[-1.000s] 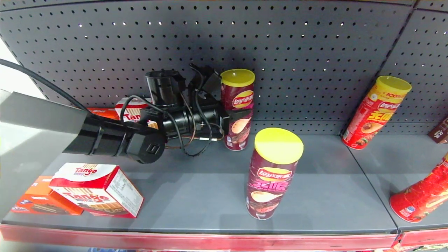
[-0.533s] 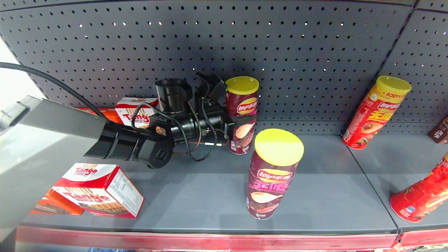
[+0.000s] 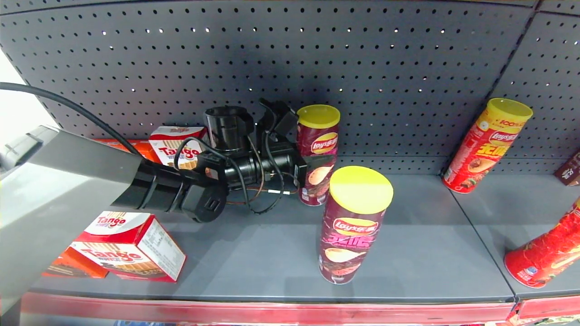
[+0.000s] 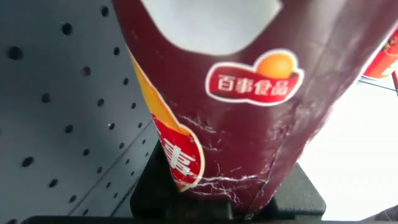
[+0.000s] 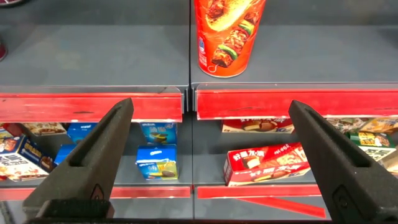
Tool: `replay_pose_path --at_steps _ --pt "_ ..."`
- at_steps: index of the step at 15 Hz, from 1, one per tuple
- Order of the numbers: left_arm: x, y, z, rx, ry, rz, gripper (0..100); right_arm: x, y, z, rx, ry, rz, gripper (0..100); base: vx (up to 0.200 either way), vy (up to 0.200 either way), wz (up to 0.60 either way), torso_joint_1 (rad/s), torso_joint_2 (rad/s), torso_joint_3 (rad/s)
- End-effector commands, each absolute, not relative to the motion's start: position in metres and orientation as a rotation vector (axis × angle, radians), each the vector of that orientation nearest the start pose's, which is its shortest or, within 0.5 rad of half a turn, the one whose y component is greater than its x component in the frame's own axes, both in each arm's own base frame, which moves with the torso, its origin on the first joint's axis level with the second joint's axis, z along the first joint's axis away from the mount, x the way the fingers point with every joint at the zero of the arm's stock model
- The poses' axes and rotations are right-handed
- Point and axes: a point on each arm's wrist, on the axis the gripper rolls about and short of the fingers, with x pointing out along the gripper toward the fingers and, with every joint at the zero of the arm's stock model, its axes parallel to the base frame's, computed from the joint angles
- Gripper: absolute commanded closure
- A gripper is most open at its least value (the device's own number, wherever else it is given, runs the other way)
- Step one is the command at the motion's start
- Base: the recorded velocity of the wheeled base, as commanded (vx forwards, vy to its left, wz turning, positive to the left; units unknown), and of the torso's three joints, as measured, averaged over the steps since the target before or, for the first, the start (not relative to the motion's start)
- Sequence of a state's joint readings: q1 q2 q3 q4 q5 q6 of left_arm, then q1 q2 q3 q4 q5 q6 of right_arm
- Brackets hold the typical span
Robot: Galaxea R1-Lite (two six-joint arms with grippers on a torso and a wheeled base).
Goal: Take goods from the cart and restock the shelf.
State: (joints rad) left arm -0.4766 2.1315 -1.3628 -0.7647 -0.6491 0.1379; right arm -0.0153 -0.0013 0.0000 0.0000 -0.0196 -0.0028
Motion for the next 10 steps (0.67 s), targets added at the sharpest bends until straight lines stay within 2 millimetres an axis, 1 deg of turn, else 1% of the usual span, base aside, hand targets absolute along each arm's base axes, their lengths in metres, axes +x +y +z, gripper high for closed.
replay_pose_path --at_steps 1,3,4,6,8,10 --pt "0.379 -0.212 0.187 0.124 -0.074 -1.126 100 -0.023 0.000 0.075 -0.003 0.000 -0.035 0 0.000 0.000 0.00 0.000 0.00 0.000" --pt "0.378 -0.213 0.186 0.127 -0.074 -1.129 100 -0.023 0.000 0.075 -0.003 0.000 -0.035 0 0.000 0.000 0.00 0.000 0.00 0.000" --pt "0.378 -0.213 0.186 0.127 -0.074 -1.129 0 -0.023 0.000 0.075 -0.003 0.000 -0.035 0 0.000 0.000 0.00 0.000 0.00 0.000" --pt "0.378 -0.213 0.184 0.130 -0.070 -1.129 0 -0.023 0.000 0.075 -0.003 0.000 -0.035 0 0.000 0.000 0.00 0.000 0.00 0.000" --pt "0.374 -0.207 0.179 0.129 -0.040 -1.122 0 -0.023 0.000 0.075 -0.003 0.000 -0.035 0 0.000 0.000 0.00 0.000 0.00 0.000" --pt "0.368 -0.200 0.183 0.129 -0.038 -1.112 0 -0.023 0.000 0.075 -0.003 0.000 -0.034 0 0.000 0.000 0.00 0.000 0.00 0.000"
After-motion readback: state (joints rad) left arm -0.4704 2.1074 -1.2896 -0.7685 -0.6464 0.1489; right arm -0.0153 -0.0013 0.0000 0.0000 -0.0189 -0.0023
